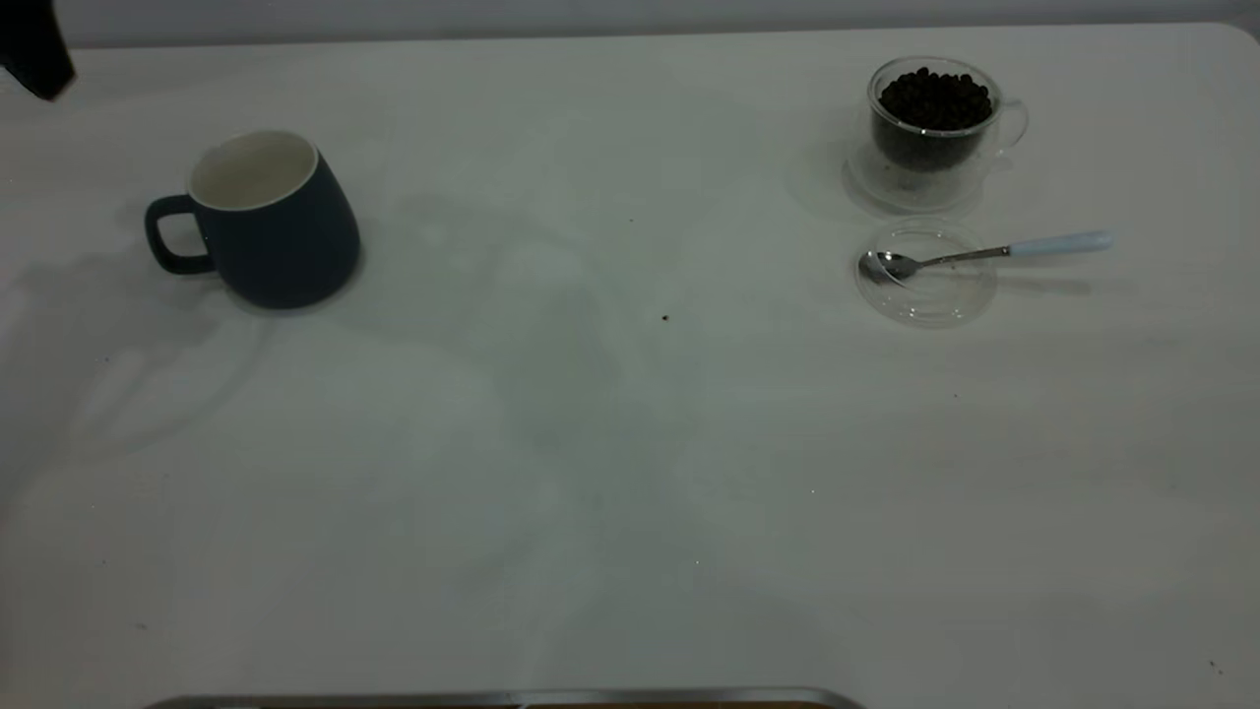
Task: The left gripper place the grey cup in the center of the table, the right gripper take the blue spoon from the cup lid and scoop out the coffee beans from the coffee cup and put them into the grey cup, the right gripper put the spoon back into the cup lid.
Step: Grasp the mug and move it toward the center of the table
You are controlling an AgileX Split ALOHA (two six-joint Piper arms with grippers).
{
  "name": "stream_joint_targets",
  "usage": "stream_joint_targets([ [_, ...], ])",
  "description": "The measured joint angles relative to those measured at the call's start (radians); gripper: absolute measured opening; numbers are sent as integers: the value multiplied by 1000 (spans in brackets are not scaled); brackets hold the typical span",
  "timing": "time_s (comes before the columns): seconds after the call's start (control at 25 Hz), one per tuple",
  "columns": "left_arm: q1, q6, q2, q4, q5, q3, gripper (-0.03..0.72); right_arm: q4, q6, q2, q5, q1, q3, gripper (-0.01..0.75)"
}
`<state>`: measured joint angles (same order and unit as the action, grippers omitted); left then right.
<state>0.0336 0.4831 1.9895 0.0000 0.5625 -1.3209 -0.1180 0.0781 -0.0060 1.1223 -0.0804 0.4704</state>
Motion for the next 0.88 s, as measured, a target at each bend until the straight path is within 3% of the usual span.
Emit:
stream_joint_targets([
  [0.2,0,284,89,0,4,-55,588,0,0,0,0,0,0,575],
  [0.56,0,692,202,-153,4,-83,588,0,0,0,0,0,0,575],
  [0.88,0,847,256,-161,-65,-83,588,0,0,0,0,0,0,575],
])
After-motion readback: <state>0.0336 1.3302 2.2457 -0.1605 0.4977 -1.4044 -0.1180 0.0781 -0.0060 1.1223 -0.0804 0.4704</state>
